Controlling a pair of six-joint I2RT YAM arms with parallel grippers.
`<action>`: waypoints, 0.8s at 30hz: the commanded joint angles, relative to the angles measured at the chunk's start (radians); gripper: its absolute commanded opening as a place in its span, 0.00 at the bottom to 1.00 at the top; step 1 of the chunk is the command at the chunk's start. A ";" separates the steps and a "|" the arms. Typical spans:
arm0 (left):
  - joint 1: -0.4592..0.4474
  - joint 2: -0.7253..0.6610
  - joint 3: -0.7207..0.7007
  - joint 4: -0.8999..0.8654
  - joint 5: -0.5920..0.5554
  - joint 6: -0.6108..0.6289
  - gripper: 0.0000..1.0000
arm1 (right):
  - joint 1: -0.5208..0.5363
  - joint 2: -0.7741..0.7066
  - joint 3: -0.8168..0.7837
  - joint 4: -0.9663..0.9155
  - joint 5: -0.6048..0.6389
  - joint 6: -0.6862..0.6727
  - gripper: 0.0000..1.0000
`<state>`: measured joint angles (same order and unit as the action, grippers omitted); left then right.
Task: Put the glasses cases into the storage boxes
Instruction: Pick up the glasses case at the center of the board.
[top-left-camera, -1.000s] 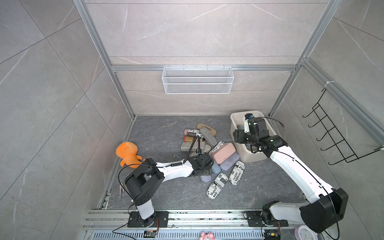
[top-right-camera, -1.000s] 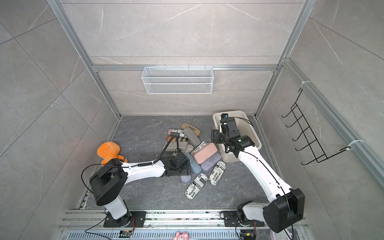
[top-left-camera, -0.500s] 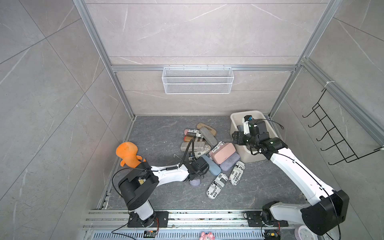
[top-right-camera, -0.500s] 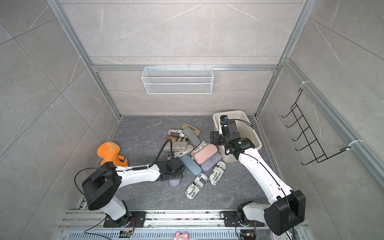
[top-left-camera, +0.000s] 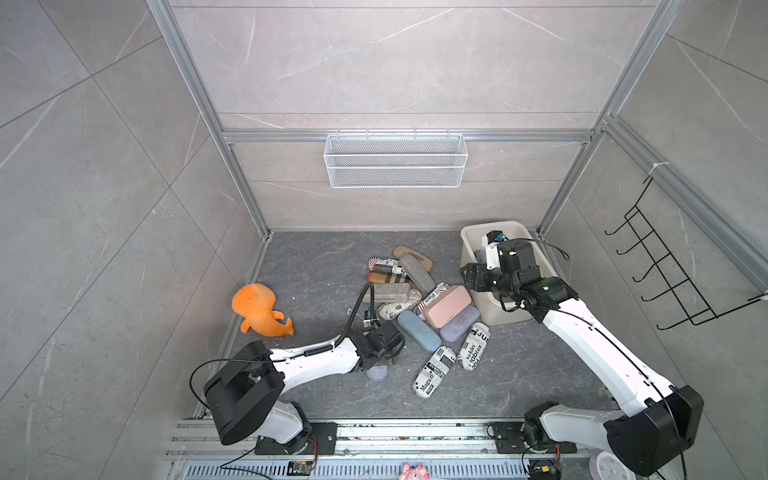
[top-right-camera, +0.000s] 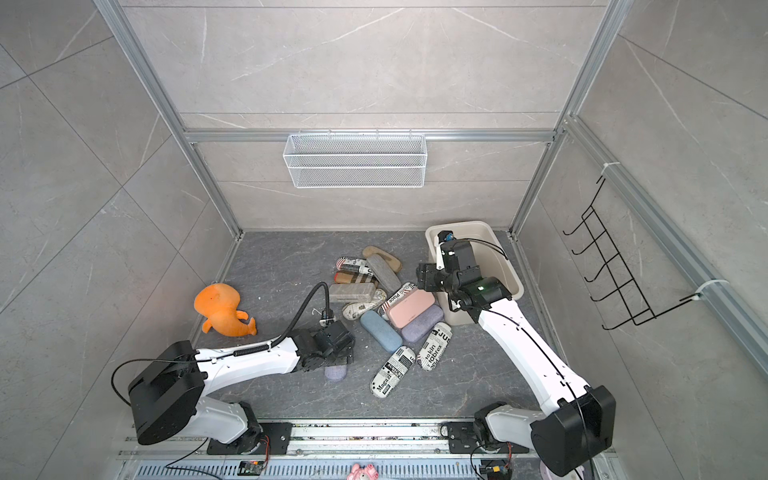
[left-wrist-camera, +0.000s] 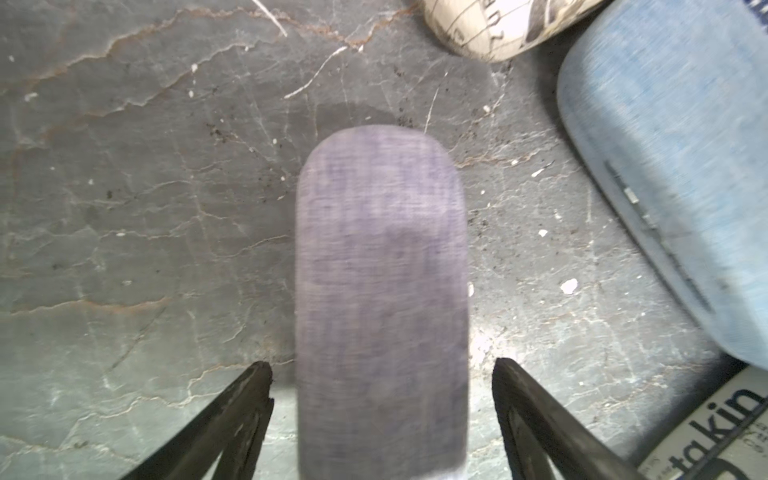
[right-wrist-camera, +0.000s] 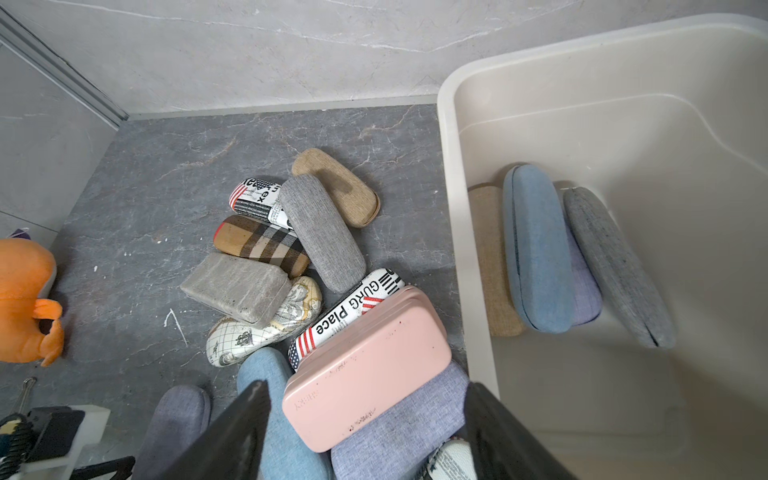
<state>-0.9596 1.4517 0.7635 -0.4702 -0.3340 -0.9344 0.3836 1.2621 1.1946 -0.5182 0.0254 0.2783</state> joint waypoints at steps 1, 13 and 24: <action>0.001 -0.012 0.025 -0.099 0.000 -0.016 0.86 | 0.010 -0.032 -0.007 0.008 -0.020 0.024 0.76; -0.046 0.070 0.014 -0.065 0.015 -0.057 0.75 | 0.030 -0.006 0.002 0.039 -0.034 0.043 0.76; -0.064 0.104 0.007 -0.092 0.002 -0.049 0.75 | 0.042 -0.010 0.007 0.021 -0.038 0.043 0.76</action>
<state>-1.0168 1.5269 0.7654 -0.5205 -0.3397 -0.9829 0.4141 1.2526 1.1877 -0.4965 0.0021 0.3042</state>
